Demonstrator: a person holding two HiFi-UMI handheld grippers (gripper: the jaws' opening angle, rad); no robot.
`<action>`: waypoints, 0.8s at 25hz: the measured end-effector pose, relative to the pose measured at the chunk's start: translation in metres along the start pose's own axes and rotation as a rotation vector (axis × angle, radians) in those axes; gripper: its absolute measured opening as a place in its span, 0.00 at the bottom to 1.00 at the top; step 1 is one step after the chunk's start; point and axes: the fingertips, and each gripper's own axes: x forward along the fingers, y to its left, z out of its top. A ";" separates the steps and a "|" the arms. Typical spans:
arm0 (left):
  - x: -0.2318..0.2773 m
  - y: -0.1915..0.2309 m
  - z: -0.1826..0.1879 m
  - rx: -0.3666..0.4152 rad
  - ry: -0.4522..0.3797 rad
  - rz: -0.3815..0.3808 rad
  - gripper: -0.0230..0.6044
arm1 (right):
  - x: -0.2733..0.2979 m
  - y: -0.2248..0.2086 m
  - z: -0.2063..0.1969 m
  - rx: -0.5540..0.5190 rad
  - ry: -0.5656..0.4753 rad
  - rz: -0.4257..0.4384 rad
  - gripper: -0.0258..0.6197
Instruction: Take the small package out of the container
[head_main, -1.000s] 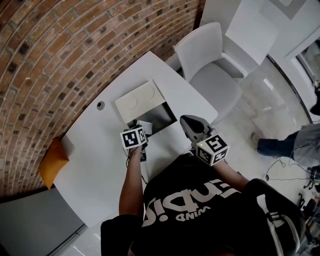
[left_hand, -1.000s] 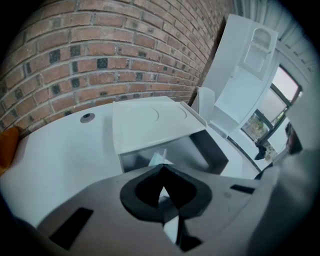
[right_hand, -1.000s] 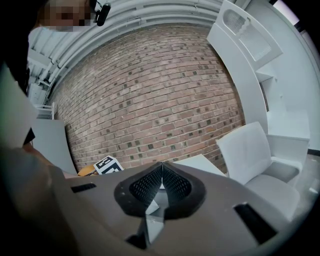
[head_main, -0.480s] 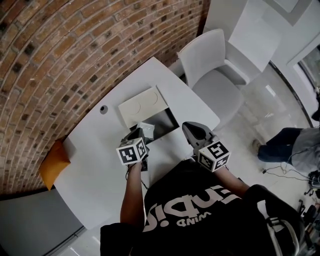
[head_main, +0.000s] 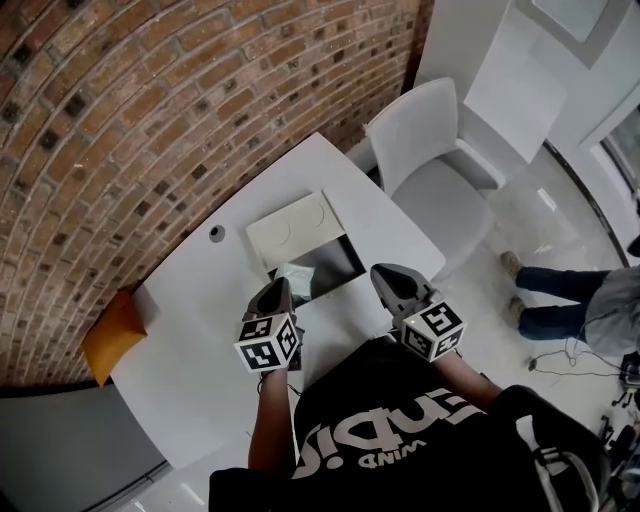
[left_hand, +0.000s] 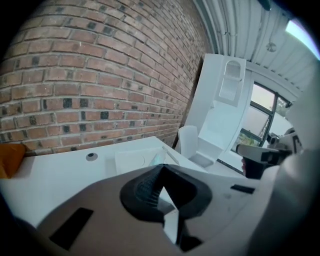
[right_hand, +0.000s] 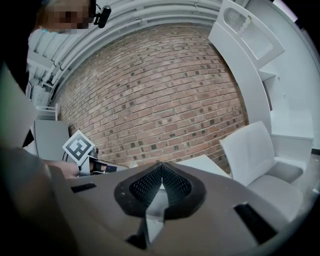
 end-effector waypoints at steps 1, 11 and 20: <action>-0.004 -0.002 0.003 0.006 -0.019 -0.004 0.04 | 0.000 0.001 0.001 -0.001 -0.001 0.002 0.04; -0.050 -0.017 0.037 0.067 -0.201 -0.032 0.04 | -0.004 0.008 0.012 -0.045 -0.033 0.036 0.04; -0.080 -0.024 0.062 0.120 -0.365 -0.042 0.04 | -0.008 0.011 0.024 -0.104 -0.050 0.061 0.04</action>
